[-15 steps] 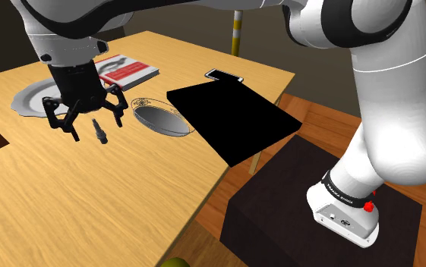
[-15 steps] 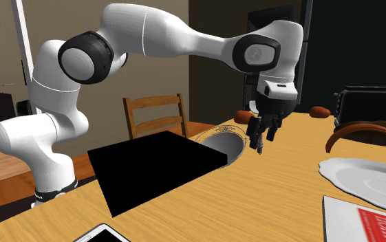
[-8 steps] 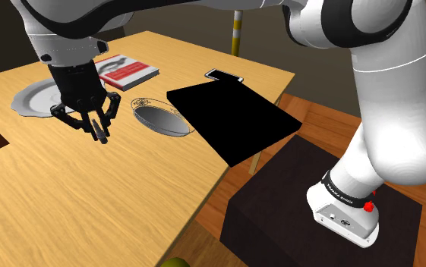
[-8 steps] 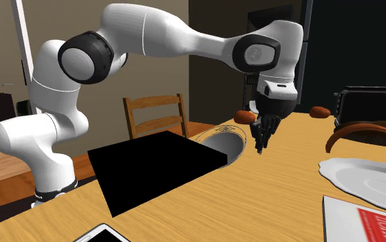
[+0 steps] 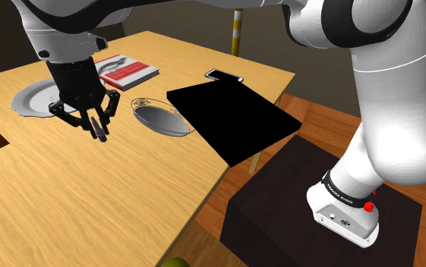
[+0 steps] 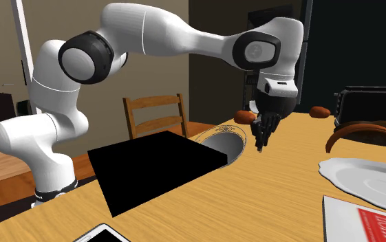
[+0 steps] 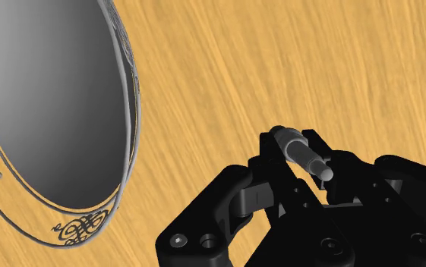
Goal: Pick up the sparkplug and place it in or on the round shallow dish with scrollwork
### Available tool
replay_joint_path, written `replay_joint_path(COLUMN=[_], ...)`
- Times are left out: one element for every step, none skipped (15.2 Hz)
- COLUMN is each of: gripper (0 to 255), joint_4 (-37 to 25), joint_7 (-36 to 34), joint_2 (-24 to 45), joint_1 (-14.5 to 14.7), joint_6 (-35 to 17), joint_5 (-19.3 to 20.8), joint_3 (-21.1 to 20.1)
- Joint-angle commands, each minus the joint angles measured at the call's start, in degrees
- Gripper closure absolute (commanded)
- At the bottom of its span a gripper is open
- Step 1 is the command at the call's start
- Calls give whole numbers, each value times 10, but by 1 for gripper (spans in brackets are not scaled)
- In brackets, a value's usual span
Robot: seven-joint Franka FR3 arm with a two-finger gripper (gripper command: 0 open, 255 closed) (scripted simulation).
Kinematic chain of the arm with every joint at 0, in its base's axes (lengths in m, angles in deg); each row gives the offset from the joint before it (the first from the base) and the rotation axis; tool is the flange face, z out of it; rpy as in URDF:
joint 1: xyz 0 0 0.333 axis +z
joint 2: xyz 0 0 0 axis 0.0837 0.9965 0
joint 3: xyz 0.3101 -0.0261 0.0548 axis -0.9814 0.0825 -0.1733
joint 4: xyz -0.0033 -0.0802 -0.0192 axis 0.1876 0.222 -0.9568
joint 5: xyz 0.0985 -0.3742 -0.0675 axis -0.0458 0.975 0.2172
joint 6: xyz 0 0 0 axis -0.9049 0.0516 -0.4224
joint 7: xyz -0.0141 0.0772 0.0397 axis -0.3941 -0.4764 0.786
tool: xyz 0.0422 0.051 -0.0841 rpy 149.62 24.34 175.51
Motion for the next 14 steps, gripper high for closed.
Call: replay_joint_path(gripper=[255,255,255,255,255,255,255,255,255,255,255,255,255,255], joint_4=[-15,-23,-33,-42,-52,-62,-73,-84,-96,-109,-122,-136,-150,-166], joint_7=[-1,-1,-2,-2,-3,-3,-4,-5,-5,-6,-6,-7,-7,-8], joint_2=[0,1,2,2,4,5,7,9,11,13,16,20,23,28], joint_1=[3,4,6,8,10,12,14,17,20,23,26,29,33,37], joint_6=[14,22,30,38,47,55,64,73,83,92,102,112,123,134], joint_5=[0,0,0,1,1,2,2,3,4,5,6,7,8,10], joint_3=[0,-1,-1,-1,-1,-1,-1,0,0,0,0,1,1,2])
